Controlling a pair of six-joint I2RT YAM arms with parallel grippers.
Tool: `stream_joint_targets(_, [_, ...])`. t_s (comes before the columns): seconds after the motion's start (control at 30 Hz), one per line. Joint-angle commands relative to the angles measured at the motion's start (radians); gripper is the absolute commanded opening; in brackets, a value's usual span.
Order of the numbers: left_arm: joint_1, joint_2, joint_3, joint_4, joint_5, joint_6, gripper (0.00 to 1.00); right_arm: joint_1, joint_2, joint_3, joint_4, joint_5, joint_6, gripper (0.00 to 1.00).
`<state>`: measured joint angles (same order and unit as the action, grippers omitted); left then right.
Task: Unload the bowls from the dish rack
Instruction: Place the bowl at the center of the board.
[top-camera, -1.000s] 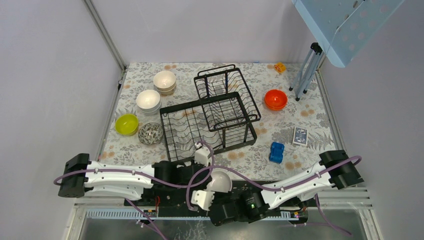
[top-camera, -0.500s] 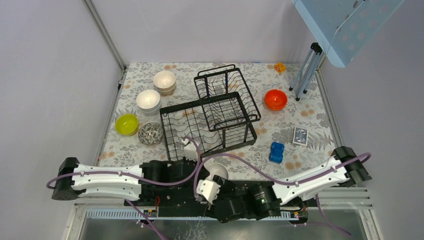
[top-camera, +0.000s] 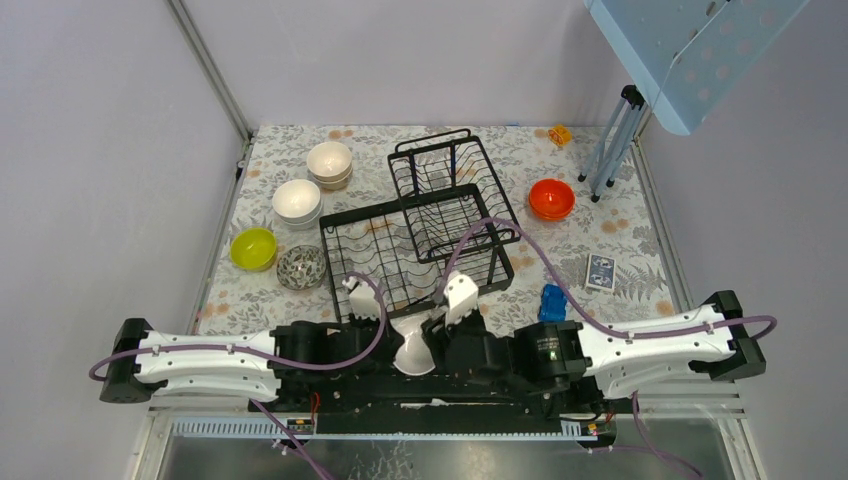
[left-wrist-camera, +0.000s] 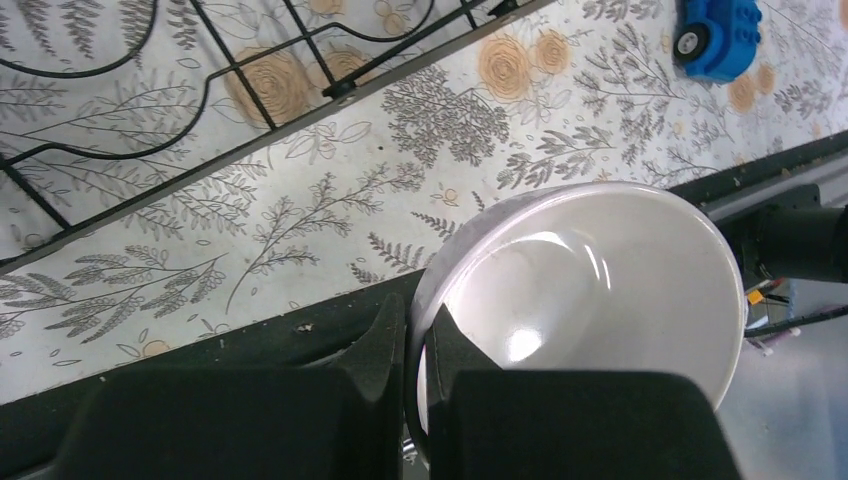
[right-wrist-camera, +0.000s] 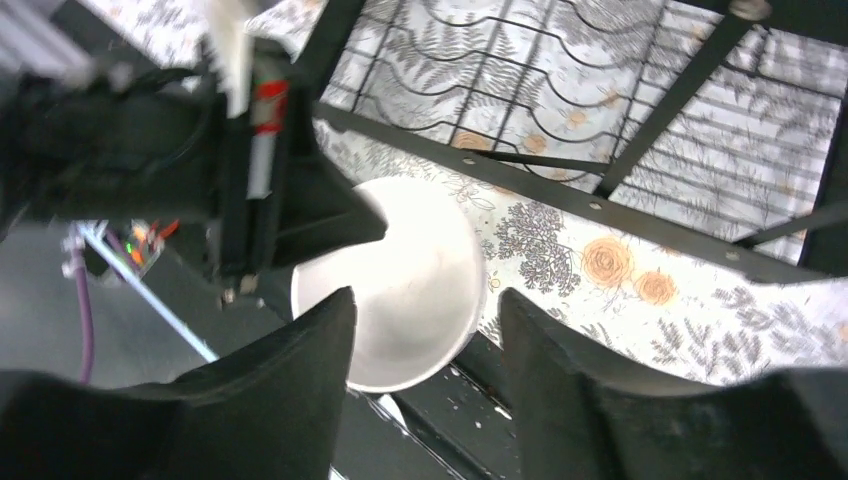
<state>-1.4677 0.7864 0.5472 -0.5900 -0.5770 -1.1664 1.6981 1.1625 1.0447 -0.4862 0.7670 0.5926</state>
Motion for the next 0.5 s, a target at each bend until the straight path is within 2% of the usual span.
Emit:
stream_joint_targets(0.0, [0.0, -0.017, 0.018, -0.023, -0.068, -0.071, 0.0, -0.077, -0.008, -0.026, -0.007, 0.001, 0.15, 0.54])
stream_joint_targets(0.2, [0.0, 0.037, 0.054, -0.059, -0.092, -0.105, 0.0, -0.116, 0.02, -0.065, 0.009, -0.015, 0.21, 0.54])
stream_joint_targets(0.33, [0.0, 0.095, 0.087, -0.069, -0.102, -0.114, 0.0, -0.133, 0.071, -0.074, 0.023, -0.034, 0.207, 0.57])
stream_joint_targets(0.47, [0.0, 0.131, 0.115, -0.074, -0.097, -0.113, 0.0, -0.142, 0.097, -0.088, 0.026, -0.03, 0.2, 0.55])
